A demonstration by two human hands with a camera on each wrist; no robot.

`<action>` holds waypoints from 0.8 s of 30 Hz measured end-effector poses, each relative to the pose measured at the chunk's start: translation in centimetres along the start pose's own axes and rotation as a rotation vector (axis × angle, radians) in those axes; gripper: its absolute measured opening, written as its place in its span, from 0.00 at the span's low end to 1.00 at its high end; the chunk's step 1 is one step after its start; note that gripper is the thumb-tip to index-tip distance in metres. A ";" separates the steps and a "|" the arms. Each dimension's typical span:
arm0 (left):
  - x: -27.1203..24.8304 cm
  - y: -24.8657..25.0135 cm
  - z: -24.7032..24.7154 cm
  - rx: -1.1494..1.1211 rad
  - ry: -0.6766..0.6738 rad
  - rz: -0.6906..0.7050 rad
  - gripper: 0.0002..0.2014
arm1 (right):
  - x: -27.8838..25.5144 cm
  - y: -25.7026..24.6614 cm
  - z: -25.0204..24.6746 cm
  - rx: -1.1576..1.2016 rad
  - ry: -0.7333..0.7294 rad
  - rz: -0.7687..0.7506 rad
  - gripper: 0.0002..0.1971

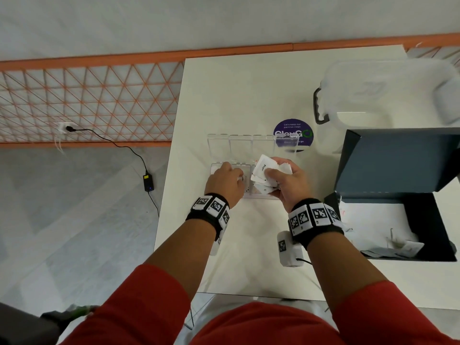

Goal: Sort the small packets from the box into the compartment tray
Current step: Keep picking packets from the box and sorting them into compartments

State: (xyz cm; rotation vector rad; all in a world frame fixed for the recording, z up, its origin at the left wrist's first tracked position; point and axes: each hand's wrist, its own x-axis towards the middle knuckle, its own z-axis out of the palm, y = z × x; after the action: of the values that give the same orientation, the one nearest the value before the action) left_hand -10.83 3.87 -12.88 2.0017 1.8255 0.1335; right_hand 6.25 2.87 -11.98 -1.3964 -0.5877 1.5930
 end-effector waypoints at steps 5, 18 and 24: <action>0.0 0.2 -1.4 -0.304 0.126 -0.026 0.10 | 0.2 -0.4 -0.2 -0.030 -0.022 0.016 0.14; 1.0 3.1 -4.2 -0.642 0.025 -0.046 0.07 | -0.7 -0.9 -0.3 -0.114 -0.180 0.057 0.18; 0.4 2.9 -4.3 -0.681 0.061 -0.086 0.14 | -0.9 -1.1 -0.2 -0.063 -0.158 0.026 0.21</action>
State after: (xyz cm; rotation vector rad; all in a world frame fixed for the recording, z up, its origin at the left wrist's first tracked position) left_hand -9.57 5.14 -8.03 1.4475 1.6013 0.6942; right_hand 6.70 2.61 -10.69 -1.3369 -0.7211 1.7294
